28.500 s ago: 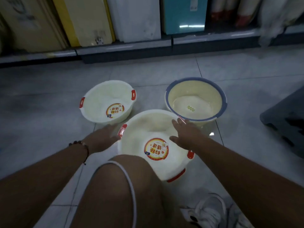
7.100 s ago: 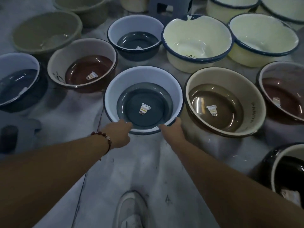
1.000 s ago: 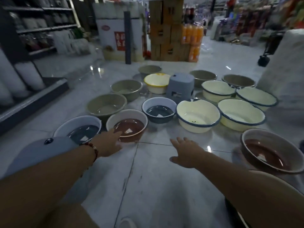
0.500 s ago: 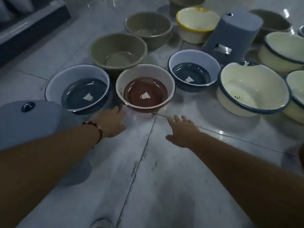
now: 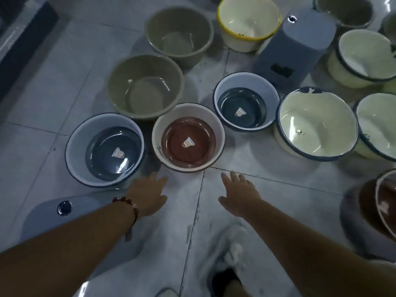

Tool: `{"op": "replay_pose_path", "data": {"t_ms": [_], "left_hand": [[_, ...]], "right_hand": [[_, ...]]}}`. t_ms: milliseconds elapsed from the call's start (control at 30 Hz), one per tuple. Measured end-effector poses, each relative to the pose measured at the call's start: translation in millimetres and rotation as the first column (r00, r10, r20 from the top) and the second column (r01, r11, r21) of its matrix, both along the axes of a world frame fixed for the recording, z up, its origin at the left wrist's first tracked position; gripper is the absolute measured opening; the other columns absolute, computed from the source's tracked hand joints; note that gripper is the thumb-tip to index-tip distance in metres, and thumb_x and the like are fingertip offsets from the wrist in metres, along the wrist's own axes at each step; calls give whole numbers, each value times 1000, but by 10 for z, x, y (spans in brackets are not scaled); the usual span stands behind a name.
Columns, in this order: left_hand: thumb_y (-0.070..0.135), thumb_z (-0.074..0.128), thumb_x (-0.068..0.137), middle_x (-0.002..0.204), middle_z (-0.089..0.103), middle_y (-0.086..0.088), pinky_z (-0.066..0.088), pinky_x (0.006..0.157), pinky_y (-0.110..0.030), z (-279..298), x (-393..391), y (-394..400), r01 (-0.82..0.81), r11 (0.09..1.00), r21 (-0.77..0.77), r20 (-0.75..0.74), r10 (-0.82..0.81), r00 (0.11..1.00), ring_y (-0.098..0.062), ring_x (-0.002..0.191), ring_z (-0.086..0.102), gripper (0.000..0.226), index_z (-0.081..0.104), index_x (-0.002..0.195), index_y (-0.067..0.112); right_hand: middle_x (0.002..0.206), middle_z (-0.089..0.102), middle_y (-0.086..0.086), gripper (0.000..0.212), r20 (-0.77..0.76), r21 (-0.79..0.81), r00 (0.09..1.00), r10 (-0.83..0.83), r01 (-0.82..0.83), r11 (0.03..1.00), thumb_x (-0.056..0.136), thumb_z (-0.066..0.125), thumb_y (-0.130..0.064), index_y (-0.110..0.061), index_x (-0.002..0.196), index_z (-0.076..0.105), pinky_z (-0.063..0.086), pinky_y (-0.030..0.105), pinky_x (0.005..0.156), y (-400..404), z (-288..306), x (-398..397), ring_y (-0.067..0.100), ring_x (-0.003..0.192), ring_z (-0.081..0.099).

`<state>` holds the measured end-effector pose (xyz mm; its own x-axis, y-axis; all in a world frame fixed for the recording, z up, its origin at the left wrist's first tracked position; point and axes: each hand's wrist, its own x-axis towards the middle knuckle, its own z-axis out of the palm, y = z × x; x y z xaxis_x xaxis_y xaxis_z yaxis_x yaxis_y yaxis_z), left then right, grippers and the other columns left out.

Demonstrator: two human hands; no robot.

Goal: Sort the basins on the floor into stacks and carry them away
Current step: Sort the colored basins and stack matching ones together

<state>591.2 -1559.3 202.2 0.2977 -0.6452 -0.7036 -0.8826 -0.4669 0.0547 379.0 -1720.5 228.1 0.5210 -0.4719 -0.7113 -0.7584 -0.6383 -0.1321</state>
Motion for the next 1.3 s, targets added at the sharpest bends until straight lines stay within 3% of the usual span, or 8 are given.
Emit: {"op": "replay_pose_path", "data": {"t_ms": [167, 267, 467, 567, 700, 867, 1133, 1300], "left_hand": [[49, 44, 96, 160, 24, -7, 32, 114, -41, -337, 419, -332, -52, 995, 80, -69, 58, 996, -25, 142, 32, 69, 20, 155, 24], [48, 44, 97, 154, 33, -4, 36, 110, -38, -597, 635, -520, -75, 990, 123, -65, 83, 994, -23, 137, 39, 67, 20, 154, 24], [42, 46, 94, 128, 54, -6, 49, 89, -34, -1211, 964, -967, -210, 973, 93, -108, 219, 970, -27, 107, 58, 62, 24, 151, 35], [46, 43, 91, 132, 48, -12, 50, 92, -42, -1587, 1100, -1054, -274, 956, 103, -122, 286, 950, -31, 107, 58, 63, 20, 150, 41], [37, 48, 96, 138, 32, -17, 48, 94, -41, -1837, 1120, -1138, -301, 952, 51, -42, 304, 952, -36, 113, 52, 58, 27, 150, 29], [35, 54, 94, 140, 32, -16, 43, 103, -44, -1684, 1190, -1107, -357, 934, 24, -94, 357, 929, -38, 120, 49, 61, 31, 150, 25], [34, 72, 84, 123, 55, 5, 43, 104, -46, -850, 1192, -1988, -460, 886, 49, -344, 448, 825, -20, 117, 53, 90, 16, 155, 24], [30, 79, 80, 82, 72, -9, 57, 64, -31, -459, 86, -2748, -252, 947, 201, -528, 321, 786, -24, 71, 69, 47, 61, 118, 9]], "right_hand": [[163, 7, 7, 79, -43, 219, 973, -227, 231, 948, 93, 50, -40, -21, 156, 5, 25, 43, 116, -321, -450, 349, 30, 146, 18], [158, 24, 8, 80, -98, 360, 861, -499, 499, 789, 92, 53, -39, -18, 155, 10, 32, 38, 111, -553, -832, 563, 30, 141, 32], [146, 42, 14, 78, -174, 500, 327, -929, 842, 203, 90, 64, -26, -6, 151, 20, 34, 25, 90, -811, -1539, 895, 28, 129, 45], [147, 39, 9, 81, -274, 546, 56, -960, 831, -108, 88, 66, -24, -11, 152, 18, 38, 32, 93, -812, -1906, 1024, 24, 120, 46], [115, 65, 3, 43, -392, 584, -226, -892, 688, -431, 83, 71, -24, -17, 123, 57, 45, 29, 74, -749, -2219, 1163, 13, 86, 57], [79, 67, 6, 1, -400, 582, -353, -846, 615, -532, 88, 63, -10, -11, 89, 63, 51, 24, 57, -664, -2022, 1158, 16, 67, 62], [91, 69, 15, 16, -354, 474, -519, -778, 618, -627, 88, 58, -8, -2, 101, 64, 52, 29, 59, -679, -981, -236, 27, 78, 64], [105, 66, 20, 20, -245, 497, -680, -691, 523, -692, 89, 57, -7, 0, 108, 60, 52, 48, 91, -512, -244, -1489, 37, 100, 63]]}}
